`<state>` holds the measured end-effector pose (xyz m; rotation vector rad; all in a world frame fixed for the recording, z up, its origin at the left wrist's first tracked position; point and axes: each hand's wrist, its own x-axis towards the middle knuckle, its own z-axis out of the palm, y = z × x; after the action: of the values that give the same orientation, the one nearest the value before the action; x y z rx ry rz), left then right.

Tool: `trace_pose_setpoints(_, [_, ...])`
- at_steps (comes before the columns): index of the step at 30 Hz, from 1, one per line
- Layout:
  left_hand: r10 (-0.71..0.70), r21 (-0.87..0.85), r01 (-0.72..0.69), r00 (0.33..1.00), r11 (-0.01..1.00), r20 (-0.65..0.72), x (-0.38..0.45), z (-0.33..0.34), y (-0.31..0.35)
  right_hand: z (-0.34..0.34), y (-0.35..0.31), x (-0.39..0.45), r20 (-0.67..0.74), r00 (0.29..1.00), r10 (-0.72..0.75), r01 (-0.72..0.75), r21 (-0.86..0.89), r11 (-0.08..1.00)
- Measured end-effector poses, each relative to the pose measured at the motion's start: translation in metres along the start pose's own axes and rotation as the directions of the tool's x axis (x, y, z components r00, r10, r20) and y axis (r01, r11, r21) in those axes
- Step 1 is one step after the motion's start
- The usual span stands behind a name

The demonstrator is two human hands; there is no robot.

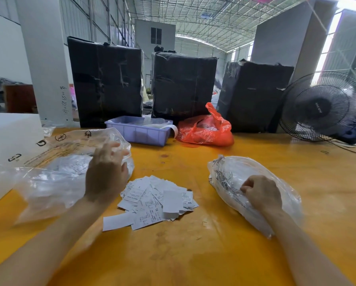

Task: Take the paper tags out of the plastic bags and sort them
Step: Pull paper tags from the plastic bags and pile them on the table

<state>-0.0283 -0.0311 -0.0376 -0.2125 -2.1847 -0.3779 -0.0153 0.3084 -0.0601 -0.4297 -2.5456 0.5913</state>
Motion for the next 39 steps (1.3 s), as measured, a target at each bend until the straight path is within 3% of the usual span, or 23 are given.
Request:
trace_pose_setpoints(7, [0.228, -0.098, -0.22, 0.971, 0.971, 0.079, -0.027, 0.016, 0.033, 0.0, 0.006, 0.005, -0.048, 0.999, 0.003, -0.002, 0.013, 1.0])
trace_pose_setpoints(12, [0.254, -0.18, -0.235, 0.963, 0.955, 0.09, -0.033, 0.02, 0.039, -0.009, -0.001, 0.001, -0.345, 0.934, -0.098, 0.137, 0.092, 0.986])
trace_pose_setpoints(15, [0.203, -0.304, -0.162, 0.973, 0.939, 0.109, -0.035, 0.022, 0.044, -0.018, -0.023, -0.005, -0.428, 0.899, -0.094, 0.267, 0.364, 0.893])
trace_pose_setpoints(17, [0.087, -0.467, -0.009, 0.986, 0.884, 0.145, -0.034, 0.023, 0.049, -0.022, -0.048, -0.012, -0.329, 0.942, -0.068, 0.276, 0.645, 0.713])
trace_pose_setpoints(18, [0.003, -0.554, 0.103, 0.982, 0.826, 0.188, -0.032, 0.023, 0.052, -0.022, -0.063, -0.017, -0.224, 0.971, -0.083, 0.227, 0.764, 0.604])
trace_pose_setpoints(20, [-0.128, -0.703, 0.36, 0.924, 0.613, 0.361, -0.03, 0.022, 0.055, -0.016, -0.089, -0.026, 0.015, 0.986, -0.163, 0.061, 0.889, 0.453])
trace_pose_setpoints(23, [-0.156, -0.76, 0.625, 0.781, 0.179, 0.605, -0.027, 0.02, 0.059, -0.001, -0.117, -0.039, 0.166, 0.945, -0.283, -0.015, 0.884, 0.467])
trace_pose_setpoints(25, [-0.088, -0.696, 0.718, 0.694, 0.017, 0.715, -0.026, 0.018, 0.06, 0.01, -0.127, -0.048, 0.177, 0.936, -0.304, -0.013, 0.881, 0.472])
trace_pose_setpoints(28, [-0.038, -0.657, 0.754, 0.657, 0.018, 0.753, -0.027, 0.017, 0.063, 0.024, -0.134, -0.057, 0.177, 0.939, -0.294, -0.028, 0.893, 0.45])
trace_pose_setpoints(33, [-0.171, -0.669, 0.741, 0.668, 0.064, 0.724, -0.03, 0.02, 0.059, 0.033, -0.133, -0.057, 0.238, 0.945, -0.224, -0.124, 0.895, 0.428])
trace_pose_setpoints(39, [-0.248, -0.671, 0.732, 0.676, 0.118, 0.694, -0.03, 0.02, 0.057, 0.033, -0.119, -0.059, 0.356, 0.899, -0.254, -0.245, 0.892, 0.38])
